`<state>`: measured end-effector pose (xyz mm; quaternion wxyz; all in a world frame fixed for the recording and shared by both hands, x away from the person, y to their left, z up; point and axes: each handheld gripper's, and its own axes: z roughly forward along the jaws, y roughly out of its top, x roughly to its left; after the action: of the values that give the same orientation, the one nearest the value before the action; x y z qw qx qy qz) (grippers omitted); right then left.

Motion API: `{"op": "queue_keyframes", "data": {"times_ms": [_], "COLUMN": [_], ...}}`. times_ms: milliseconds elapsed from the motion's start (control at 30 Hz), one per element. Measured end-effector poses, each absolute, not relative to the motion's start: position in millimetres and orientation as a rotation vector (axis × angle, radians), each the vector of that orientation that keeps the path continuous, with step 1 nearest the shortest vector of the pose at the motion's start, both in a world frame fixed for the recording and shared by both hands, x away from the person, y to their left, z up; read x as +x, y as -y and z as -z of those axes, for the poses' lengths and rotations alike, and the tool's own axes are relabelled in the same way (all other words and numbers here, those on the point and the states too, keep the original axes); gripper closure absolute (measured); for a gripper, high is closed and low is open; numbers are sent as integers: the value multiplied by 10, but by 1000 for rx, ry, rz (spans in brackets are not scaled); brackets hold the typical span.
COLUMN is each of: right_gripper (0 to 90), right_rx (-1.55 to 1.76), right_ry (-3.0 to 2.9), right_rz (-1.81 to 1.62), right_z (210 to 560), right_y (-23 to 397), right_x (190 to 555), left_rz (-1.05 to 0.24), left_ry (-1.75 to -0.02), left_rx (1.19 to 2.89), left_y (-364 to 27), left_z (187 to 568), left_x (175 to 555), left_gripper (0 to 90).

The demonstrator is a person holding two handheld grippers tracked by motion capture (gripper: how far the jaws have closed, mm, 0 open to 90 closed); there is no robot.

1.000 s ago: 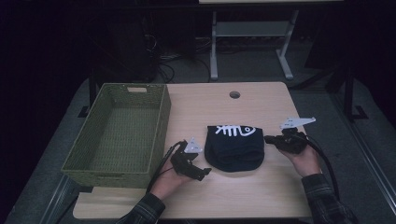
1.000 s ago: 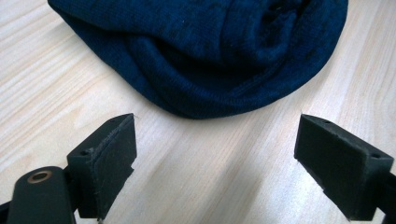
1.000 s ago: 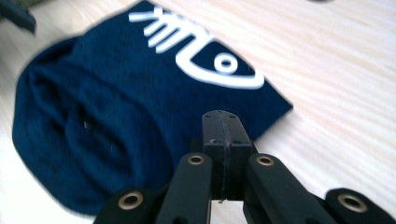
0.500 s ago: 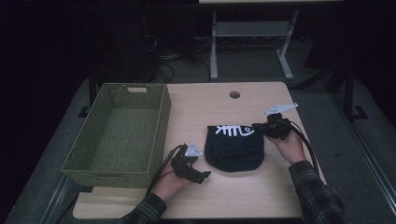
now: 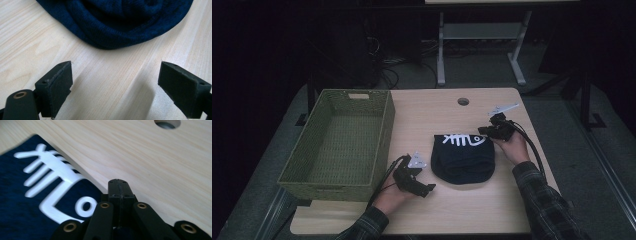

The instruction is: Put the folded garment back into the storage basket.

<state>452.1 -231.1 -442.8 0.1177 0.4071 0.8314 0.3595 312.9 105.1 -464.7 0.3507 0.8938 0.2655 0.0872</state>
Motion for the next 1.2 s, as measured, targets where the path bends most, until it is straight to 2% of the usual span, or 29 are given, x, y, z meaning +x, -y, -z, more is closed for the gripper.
{"op": "queue_keyframes", "data": {"times_ms": [333, 700, 1200], "right_gripper": [898, 898, 898], "right_rx": [1222, 1192, 1126], "right_ry": [-2450, -2490, -2519], "right_rz": [-1026, -1054, -1067], "right_z": [4586, 4557, 4607], "right_y": [2446, 2636, 2695], "right_x": [4542, 4280, 3910], "left_rz": [-207, -202, -215], "left_ry": [-685, -681, -686], "left_rx": [2319, 2322, 2341], "left_y": [-1019, -995, -1009], "left_z": [4665, 4671, 4663], "left_x": [3109, 3092, 3097], "left_gripper": [115, 115, 115]}}
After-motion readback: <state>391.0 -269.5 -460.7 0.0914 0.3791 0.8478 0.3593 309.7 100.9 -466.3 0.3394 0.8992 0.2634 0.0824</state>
